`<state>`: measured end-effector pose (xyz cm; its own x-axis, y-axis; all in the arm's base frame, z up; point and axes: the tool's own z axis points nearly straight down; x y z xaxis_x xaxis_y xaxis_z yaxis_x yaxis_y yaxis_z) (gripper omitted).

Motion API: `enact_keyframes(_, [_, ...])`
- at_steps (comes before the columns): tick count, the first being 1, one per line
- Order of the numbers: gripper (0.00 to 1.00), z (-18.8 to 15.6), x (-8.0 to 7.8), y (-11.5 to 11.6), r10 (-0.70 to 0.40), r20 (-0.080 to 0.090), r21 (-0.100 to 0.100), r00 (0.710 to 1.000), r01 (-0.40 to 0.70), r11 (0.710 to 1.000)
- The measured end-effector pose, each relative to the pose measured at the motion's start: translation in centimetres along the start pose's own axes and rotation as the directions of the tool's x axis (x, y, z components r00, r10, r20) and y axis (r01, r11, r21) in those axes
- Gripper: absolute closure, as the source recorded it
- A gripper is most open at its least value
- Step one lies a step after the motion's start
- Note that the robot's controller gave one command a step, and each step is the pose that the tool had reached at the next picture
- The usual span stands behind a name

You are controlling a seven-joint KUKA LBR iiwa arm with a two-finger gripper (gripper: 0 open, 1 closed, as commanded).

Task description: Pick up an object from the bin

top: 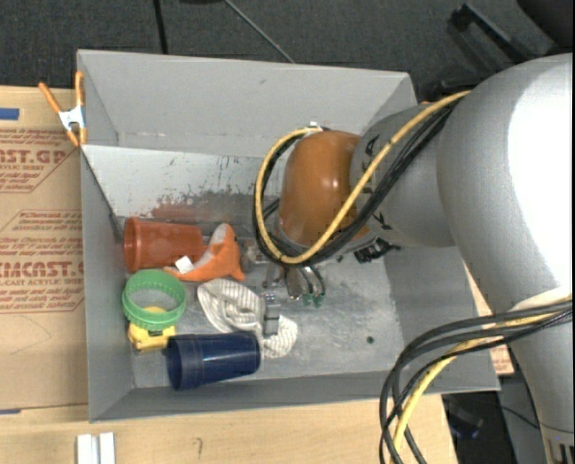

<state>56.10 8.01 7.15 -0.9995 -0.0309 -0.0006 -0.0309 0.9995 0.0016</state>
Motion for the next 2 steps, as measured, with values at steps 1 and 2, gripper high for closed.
enact_keyframes(1, [0.00,0.1,4.2,-0.9,0.015,0.005,0.001,1.000,-0.015,1.000])
enact_keyframes(2, [1.00,-0.6,5.0,4.5,-0.197,0.000,0.000,0.980,0.197,0.980])
